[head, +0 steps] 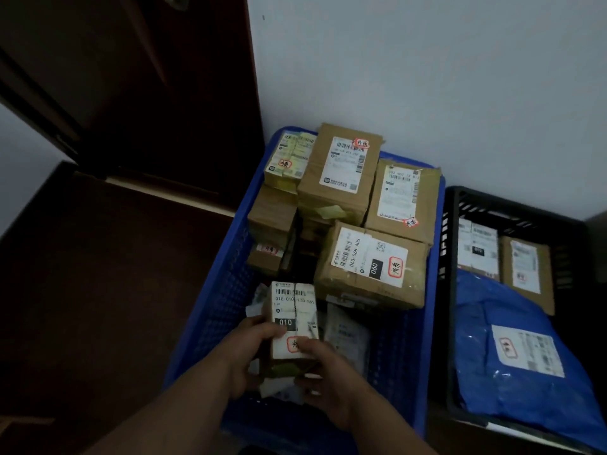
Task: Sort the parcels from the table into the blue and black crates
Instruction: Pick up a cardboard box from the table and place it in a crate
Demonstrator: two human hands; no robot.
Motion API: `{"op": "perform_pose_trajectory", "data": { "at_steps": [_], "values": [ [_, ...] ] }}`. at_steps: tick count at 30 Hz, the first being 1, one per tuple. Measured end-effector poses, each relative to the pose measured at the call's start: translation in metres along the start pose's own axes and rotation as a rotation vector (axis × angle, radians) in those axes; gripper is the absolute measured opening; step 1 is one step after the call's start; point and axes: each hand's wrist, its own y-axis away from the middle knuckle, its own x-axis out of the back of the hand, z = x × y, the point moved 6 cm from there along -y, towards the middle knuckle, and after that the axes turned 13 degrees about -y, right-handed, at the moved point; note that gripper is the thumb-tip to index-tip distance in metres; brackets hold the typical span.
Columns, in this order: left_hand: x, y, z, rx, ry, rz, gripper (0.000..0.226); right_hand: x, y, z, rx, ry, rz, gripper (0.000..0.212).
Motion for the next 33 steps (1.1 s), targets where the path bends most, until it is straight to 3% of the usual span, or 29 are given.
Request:
{"op": "perform_pose_trajectory", "data": {
  "at_steps": [5,9,13,22,26,29,31,33],
  "values": [
    [0.002,0.001,0.005,-0.018,0.034,-0.059,0.040,-0.003,-0.001,-0.007,0.110,-0.008,-0.005,0.041],
    [0.000,0.015,0.027,-0.070,0.063,-0.082,0.048,-0.010,0.009,-0.025,0.185,0.018,-0.044,0.063],
    [0.004,0.026,0.053,-0.170,0.103,-0.051,0.061,-0.022,0.016,-0.043,0.243,0.022,-0.101,0.071],
    [-0.029,0.041,0.134,-0.412,0.089,-0.005,0.037,-0.029,0.053,-0.122,0.586,-0.173,-0.199,0.080],
    [-0.069,0.041,0.172,-0.517,-0.064,0.004,0.021,0.006,0.070,-0.167,0.762,-0.116,0.047,0.088],
    [-0.104,0.038,0.191,-0.566,-0.207,-0.034,0.038,0.037,0.074,-0.196,0.811,-0.060,0.244,0.088],
    [-0.122,0.037,0.200,-0.586,-0.275,-0.028,0.052,0.051,0.076,-0.212,0.832,-0.037,0.293,0.081],
    [-0.133,0.032,0.208,-0.615,-0.357,0.028,0.053,0.061,0.078,-0.226,0.865,0.008,0.342,0.077]
  ]
}}
